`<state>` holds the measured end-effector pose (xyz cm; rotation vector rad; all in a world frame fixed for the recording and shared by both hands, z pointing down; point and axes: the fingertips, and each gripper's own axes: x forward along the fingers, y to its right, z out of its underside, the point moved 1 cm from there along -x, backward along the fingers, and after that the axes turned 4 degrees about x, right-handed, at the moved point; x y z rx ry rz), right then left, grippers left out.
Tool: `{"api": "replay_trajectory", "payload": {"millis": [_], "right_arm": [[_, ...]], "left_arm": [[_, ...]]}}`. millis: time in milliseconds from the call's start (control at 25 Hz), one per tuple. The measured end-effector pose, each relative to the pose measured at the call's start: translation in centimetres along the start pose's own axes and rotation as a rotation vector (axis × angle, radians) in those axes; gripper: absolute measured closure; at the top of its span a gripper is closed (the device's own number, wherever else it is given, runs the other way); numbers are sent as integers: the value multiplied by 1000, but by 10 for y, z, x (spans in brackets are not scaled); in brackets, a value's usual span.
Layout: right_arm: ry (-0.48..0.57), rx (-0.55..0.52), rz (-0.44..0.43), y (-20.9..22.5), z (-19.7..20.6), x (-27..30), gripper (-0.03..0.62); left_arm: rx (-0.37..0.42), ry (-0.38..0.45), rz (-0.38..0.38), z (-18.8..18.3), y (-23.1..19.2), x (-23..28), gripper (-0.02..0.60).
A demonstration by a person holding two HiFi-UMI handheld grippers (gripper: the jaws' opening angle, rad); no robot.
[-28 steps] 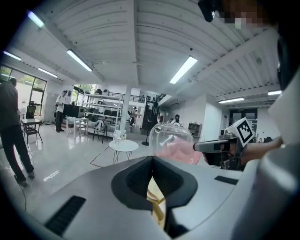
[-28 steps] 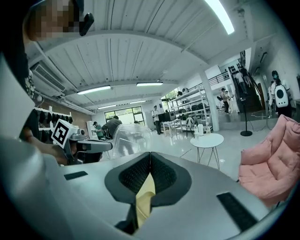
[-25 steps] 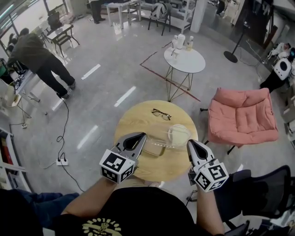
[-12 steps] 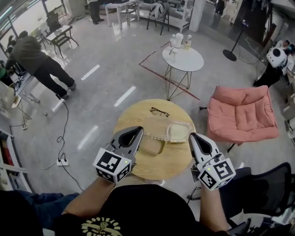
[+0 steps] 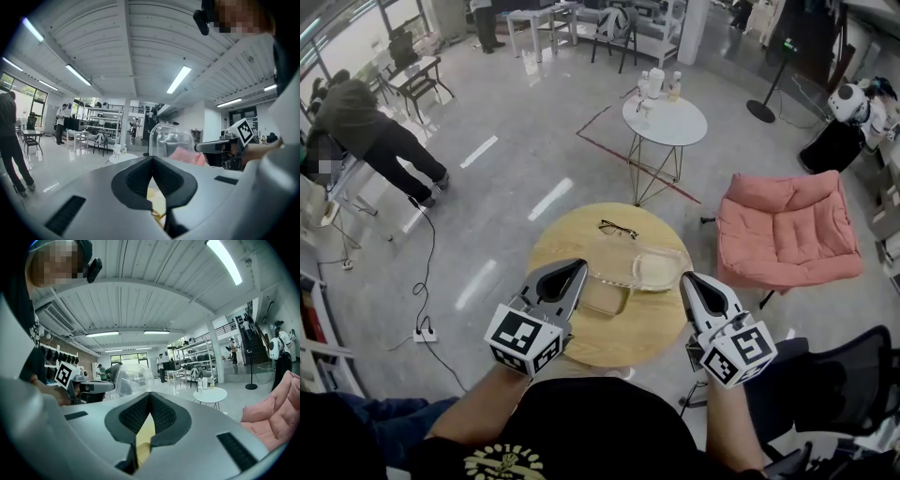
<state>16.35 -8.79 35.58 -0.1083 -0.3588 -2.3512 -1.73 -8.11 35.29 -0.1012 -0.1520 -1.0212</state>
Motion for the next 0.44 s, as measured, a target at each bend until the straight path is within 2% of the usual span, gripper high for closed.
{"api": "replay_trajectory", "payload": {"millis": [440], "right_arm": [[-11, 12, 7, 8, 8, -1, 579]], "left_arm": [[2, -19, 5, 4, 0, 13, 565]]}}
